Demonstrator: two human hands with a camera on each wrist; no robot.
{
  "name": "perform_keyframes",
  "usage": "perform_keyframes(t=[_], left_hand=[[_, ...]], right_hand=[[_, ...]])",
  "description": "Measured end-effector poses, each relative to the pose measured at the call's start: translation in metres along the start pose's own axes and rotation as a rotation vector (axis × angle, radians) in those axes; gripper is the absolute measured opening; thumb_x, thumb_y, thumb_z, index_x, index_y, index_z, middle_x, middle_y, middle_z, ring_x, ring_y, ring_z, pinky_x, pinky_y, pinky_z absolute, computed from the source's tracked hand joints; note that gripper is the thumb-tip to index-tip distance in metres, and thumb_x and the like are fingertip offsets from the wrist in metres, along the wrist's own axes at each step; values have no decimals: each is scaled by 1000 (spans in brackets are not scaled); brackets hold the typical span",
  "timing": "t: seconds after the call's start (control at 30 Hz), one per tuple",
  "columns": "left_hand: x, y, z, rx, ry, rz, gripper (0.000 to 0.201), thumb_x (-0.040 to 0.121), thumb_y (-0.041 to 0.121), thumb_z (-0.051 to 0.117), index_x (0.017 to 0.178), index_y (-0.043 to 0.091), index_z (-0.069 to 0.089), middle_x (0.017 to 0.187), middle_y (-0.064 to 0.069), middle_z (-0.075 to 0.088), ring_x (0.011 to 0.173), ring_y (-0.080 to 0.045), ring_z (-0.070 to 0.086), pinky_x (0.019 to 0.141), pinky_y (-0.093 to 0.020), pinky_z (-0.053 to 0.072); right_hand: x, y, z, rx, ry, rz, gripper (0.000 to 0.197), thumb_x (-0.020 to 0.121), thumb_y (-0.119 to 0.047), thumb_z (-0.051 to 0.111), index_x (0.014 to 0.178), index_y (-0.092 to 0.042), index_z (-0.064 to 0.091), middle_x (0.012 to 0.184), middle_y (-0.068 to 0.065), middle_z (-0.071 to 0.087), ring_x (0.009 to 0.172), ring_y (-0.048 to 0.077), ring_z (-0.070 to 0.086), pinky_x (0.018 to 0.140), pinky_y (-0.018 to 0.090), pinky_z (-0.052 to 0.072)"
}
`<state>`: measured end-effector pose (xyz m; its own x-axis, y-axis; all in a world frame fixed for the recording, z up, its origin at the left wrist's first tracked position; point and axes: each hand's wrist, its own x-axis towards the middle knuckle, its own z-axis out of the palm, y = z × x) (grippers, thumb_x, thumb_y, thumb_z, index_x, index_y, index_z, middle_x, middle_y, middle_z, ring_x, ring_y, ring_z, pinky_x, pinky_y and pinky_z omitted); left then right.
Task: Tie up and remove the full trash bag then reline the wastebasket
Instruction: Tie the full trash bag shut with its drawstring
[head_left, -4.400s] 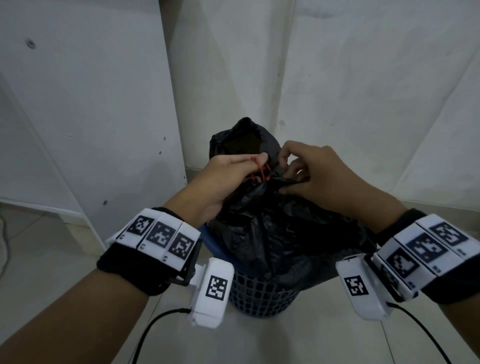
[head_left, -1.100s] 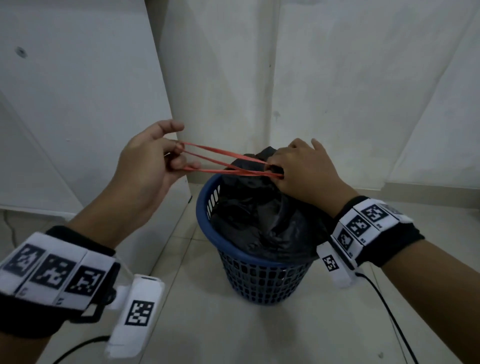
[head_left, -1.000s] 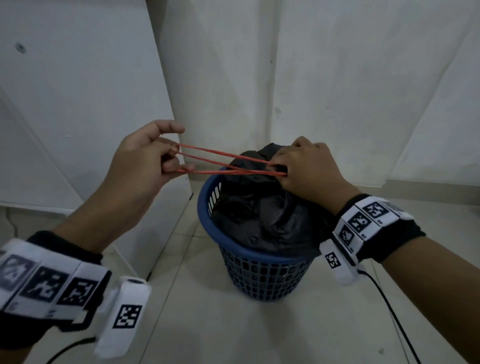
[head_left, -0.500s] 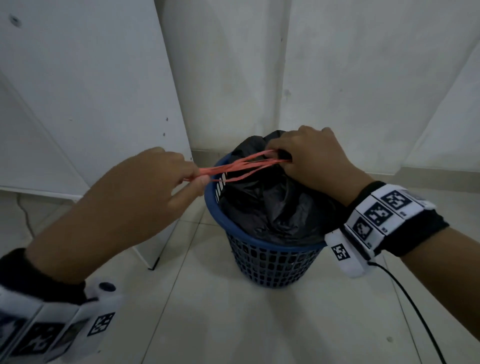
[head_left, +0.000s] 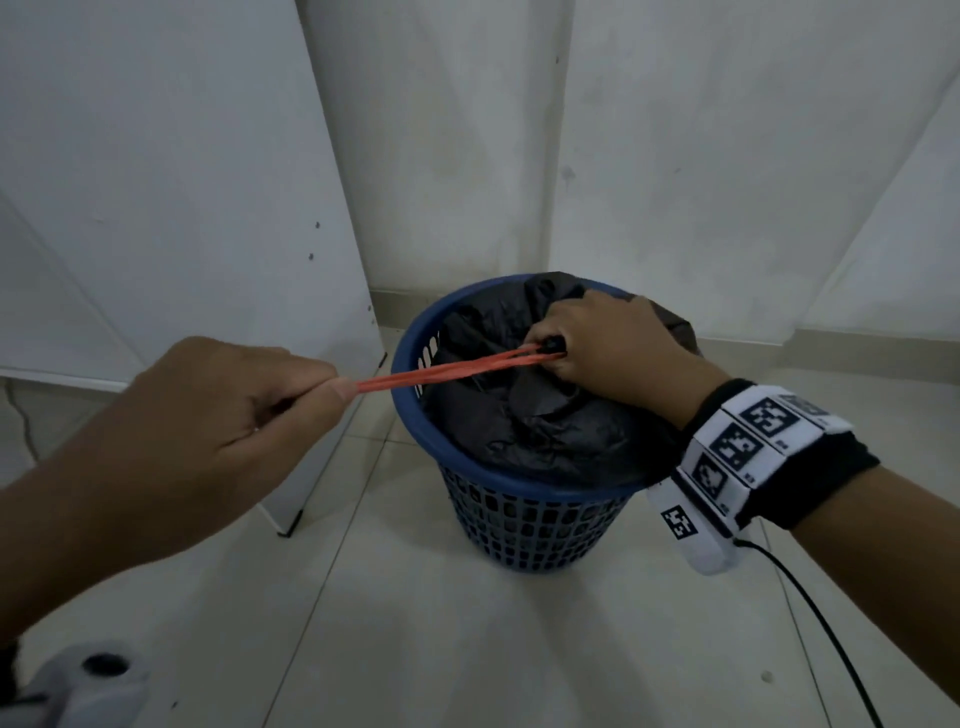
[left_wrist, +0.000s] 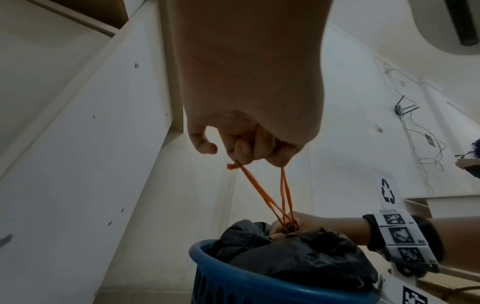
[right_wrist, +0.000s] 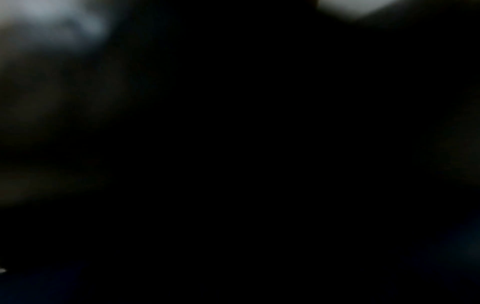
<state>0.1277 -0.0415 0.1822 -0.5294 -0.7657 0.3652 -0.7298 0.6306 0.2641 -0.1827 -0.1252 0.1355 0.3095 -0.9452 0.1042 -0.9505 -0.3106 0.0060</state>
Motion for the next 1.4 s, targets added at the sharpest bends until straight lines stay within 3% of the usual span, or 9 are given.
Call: perform_keyframes(t=[0.17, 0.27, 0.5, 0.7, 0.83, 0.9, 0.97, 1.17, 1.4], left_hand=[[22, 5, 3, -684, -26, -260, 26, 95, 40, 48, 92, 44, 74, 65, 13, 53, 63, -1, 53, 79, -39, 59], [44, 10, -6, -783, 84, -237, 44, 105, 14, 43, 95, 42, 75, 67, 11, 56, 63, -5, 54, 82, -31, 62], [92, 24, -24, -804, 351, -219, 21, 105, 12, 49, 117, 23, 61, 88, 4, 77, 73, -9, 67, 76, -25, 61], [117, 37, 12, -509, 512, -285, 38, 96, 41, 64, 132, 33, 54, 136, 6, 55, 117, -13, 57, 91, -25, 53], [106, 64, 27, -152, 892, -46, 29, 91, 35, 67, 112, 15, 62, 115, 3, 57, 103, -16, 48, 91, -35, 43], [102, 76, 36, -177, 807, 114, 16, 94, 32, 67, 86, 17, 69, 86, 8, 68, 77, -14, 57, 73, -41, 48], [99, 88, 48, -299, 623, 87, 20, 94, 38, 69, 82, 24, 75, 71, 12, 70, 65, -12, 62, 62, -38, 52], [110, 97, 74, -586, 562, -140, 29, 84, 46, 77, 107, 29, 73, 86, 14, 70, 81, 0, 64, 72, -11, 48], [123, 71, 67, -469, 553, -235, 36, 82, 59, 73, 106, 32, 69, 88, 14, 65, 69, 0, 57, 69, -19, 51]], right_hand=[[-3, 10, -15, 319, -7, -110, 21, 85, -50, 68, 102, -38, 67, 103, -7, 60, 95, 17, 57, 84, 41, 49], [-9, 16, -50, 616, -19, -102, 22, 77, -43, 79, 93, -29, 75, 95, -5, 71, 88, 11, 66, 80, 26, 51], [-32, 30, -91, 942, -154, -103, 29, 77, -33, 73, 95, -11, 78, 104, 7, 77, 103, 21, 71, 94, 30, 55], [-42, 28, -86, 1123, 176, 33, 15, 89, -19, 69, 92, -6, 77, 97, 7, 78, 84, 10, 71, 76, 17, 54], [-44, 21, -87, 1316, 332, 179, 25, 93, -22, 66, 100, 1, 75, 101, 10, 76, 81, 7, 70, 62, 13, 51], [-41, 13, -87, 1467, 353, 273, 28, 93, -28, 65, 99, -3, 75, 99, 8, 75, 77, 8, 69, 57, 16, 51], [-37, 3, -88, 1608, 343, 343, 27, 93, -34, 64, 97, -10, 75, 97, 3, 76, 74, 10, 70, 57, 20, 54], [-29, -13, -92, 1691, 229, 331, 21, 95, -37, 60, 89, -20, 72, 94, -2, 74, 79, 11, 68, 66, 22, 53], [-29, -18, -93, 1698, 218, 388, 20, 95, -35, 61, 89, -21, 74, 86, -6, 75, 69, 7, 66, 70, 23, 52]])
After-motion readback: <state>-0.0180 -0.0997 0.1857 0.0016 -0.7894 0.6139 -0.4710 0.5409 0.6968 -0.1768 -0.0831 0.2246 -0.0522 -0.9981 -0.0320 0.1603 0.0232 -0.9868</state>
